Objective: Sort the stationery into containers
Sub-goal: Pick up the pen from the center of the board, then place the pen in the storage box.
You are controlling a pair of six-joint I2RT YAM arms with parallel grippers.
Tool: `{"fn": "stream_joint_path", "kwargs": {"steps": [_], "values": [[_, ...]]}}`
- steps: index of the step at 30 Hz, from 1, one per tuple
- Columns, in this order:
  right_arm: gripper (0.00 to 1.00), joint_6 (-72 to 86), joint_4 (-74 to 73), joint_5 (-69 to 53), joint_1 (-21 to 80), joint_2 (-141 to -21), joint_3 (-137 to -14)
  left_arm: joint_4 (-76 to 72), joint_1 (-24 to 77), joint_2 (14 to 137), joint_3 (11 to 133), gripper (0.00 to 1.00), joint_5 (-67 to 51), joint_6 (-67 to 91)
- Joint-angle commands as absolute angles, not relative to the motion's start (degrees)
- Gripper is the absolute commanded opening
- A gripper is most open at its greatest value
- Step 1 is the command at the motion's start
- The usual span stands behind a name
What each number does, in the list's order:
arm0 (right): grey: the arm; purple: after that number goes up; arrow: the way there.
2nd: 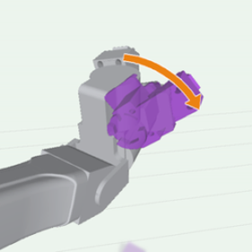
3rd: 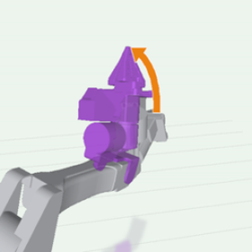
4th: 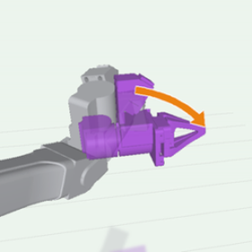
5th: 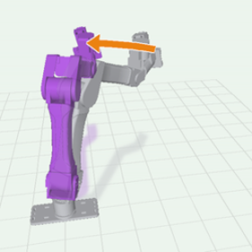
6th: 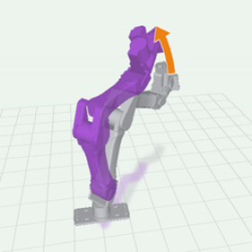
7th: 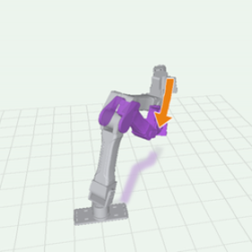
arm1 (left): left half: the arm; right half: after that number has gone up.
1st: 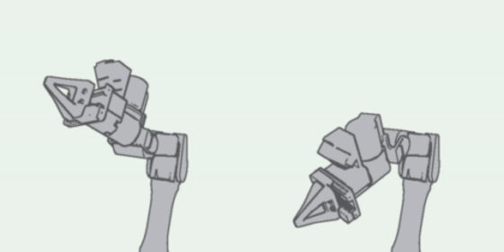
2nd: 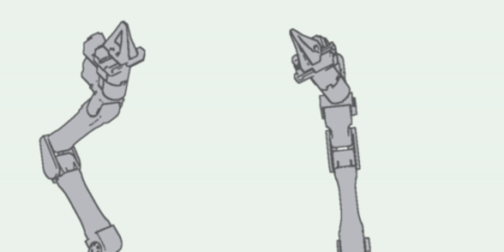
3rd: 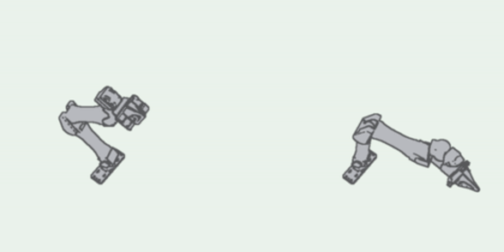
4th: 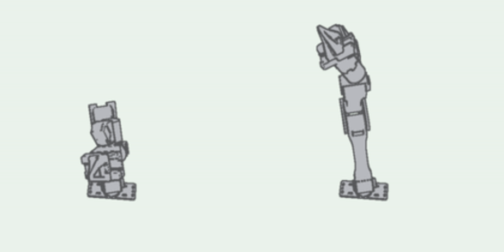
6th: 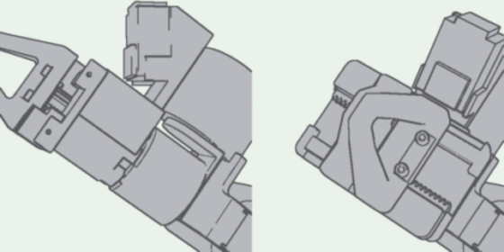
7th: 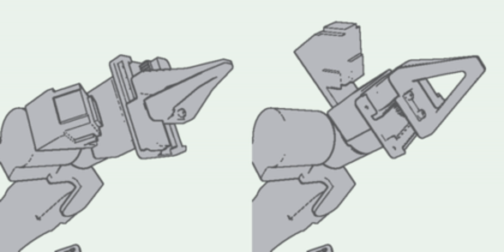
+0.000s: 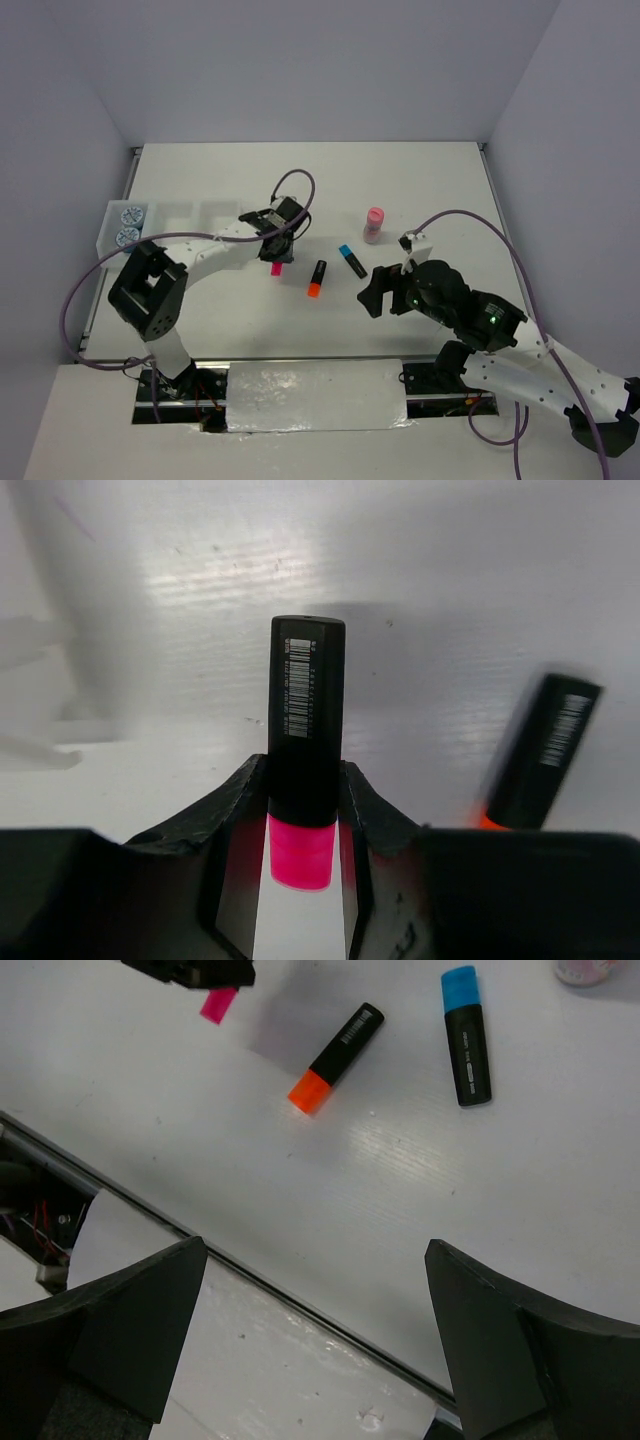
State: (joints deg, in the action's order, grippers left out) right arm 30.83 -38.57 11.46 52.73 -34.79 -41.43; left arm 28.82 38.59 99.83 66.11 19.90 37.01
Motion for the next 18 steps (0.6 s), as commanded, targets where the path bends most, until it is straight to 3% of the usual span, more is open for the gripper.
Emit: {"fn": "stream_joint_path", "kwargs": {"steps": [1,6,12,18], "values": [[0.98,29.8,-35.9,11.2,52.6,-34.1,-41.6,34.3,36.7,92.7,74.2,0.0,24.9,33.6],[0.98,28.9,-35.3,11.0,52.6,-33.6,-41.7,44.4,28.1,92.2,83.6,0.0,30.1,31.0],[0.99,26.5,-34.0,10.4,52.6,-34.2,-42.7,56.1,13.0,100.4,94.5,0.0,35.9,27.3],[0.99,23.9,-33.7,9.1,52.6,-35.1,-44.3,56.8,4.4,104.0,98.0,0.0,35.2,23.5]]}}
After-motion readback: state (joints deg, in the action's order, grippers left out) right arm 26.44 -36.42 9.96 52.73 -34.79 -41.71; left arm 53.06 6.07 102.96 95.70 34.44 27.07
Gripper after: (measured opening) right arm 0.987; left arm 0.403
